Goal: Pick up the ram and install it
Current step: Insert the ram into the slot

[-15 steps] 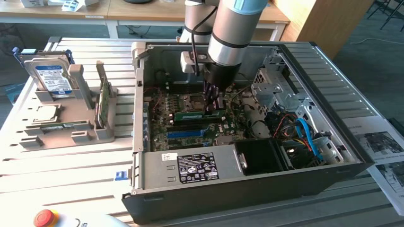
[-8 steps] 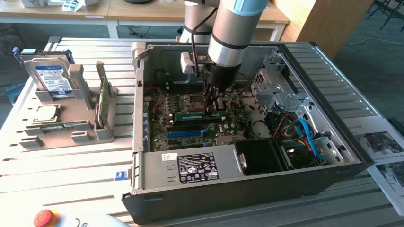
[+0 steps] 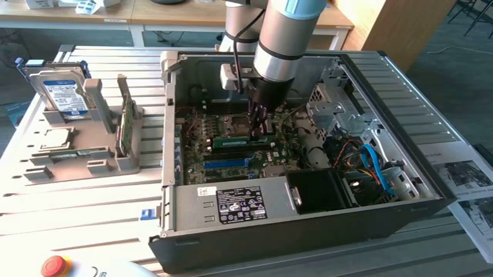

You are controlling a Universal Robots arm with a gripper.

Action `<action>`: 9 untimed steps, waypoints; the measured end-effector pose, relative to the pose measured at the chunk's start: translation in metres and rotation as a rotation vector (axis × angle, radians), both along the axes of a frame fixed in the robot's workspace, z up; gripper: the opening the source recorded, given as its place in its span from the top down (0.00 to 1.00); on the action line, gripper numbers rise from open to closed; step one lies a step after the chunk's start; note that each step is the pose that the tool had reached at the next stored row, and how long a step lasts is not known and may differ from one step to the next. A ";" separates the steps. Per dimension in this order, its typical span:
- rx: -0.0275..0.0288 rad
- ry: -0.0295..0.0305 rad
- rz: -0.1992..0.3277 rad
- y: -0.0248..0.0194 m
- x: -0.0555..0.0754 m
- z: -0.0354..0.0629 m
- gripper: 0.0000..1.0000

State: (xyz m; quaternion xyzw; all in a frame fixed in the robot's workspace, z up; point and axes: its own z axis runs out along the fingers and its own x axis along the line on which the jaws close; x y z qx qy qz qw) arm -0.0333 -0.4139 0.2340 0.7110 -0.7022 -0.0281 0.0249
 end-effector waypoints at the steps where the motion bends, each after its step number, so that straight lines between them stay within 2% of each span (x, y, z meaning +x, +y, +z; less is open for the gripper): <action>1: 0.0001 -0.0001 -0.002 0.0000 0.000 0.0000 0.88; 9: 0.0000 -0.0001 -0.026 0.0000 0.000 0.0000 0.88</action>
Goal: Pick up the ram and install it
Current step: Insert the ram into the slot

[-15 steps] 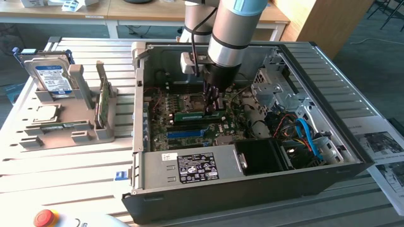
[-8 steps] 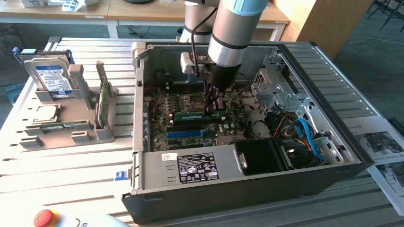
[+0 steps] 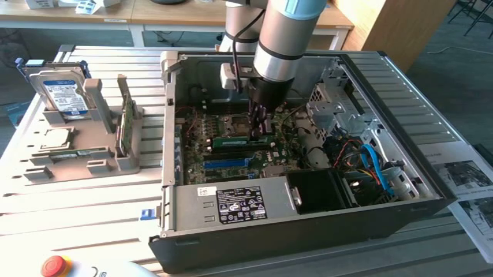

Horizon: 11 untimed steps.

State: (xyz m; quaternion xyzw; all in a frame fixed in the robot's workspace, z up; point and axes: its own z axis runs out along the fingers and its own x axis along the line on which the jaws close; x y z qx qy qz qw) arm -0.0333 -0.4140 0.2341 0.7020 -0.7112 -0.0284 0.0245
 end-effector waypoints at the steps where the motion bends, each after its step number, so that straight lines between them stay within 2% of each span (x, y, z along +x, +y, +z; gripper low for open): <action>1: -0.0069 -0.0021 0.000 0.0000 0.000 -0.0001 0.88; 3: -0.0133 -0.0039 0.000 0.0000 0.000 -0.0001 0.88; 11: -0.0145 -0.0044 0.000 0.0000 0.000 0.0000 0.88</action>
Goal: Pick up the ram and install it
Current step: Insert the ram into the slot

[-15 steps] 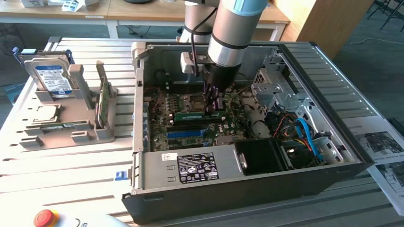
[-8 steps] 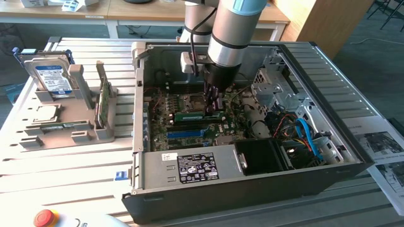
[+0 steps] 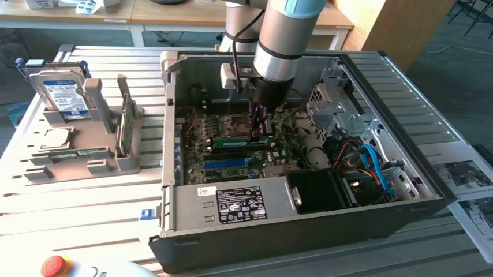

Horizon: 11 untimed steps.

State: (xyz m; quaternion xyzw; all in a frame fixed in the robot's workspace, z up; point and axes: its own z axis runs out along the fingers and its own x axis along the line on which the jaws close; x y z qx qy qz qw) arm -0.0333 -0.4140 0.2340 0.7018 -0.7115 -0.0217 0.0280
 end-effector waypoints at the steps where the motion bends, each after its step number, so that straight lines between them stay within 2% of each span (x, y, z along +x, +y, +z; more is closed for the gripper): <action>1: -0.0001 -0.0003 0.000 0.0000 0.000 0.0000 0.88; 11: -0.0023 -0.0029 0.000 0.0026 0.000 0.0001 0.88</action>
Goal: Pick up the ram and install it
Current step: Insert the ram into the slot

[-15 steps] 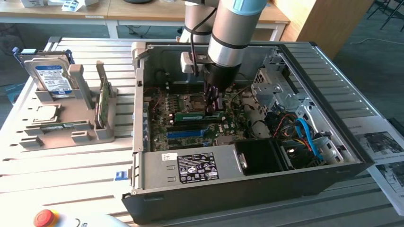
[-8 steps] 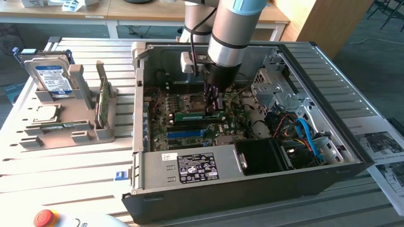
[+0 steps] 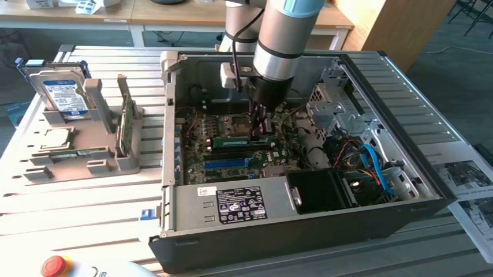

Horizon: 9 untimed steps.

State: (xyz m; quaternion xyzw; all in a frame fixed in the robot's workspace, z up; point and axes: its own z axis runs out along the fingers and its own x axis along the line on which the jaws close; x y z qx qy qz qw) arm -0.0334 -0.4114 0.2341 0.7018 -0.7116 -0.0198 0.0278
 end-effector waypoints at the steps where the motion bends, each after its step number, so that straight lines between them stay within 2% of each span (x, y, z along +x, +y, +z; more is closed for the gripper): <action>1: 0.0002 -0.0012 0.000 0.0001 0.000 -0.0001 0.88; 7: 0.0002 -0.0039 0.000 0.0002 0.000 -0.0001 0.88; 9: 0.0002 -0.0077 0.000 0.0003 0.000 -0.0001 0.88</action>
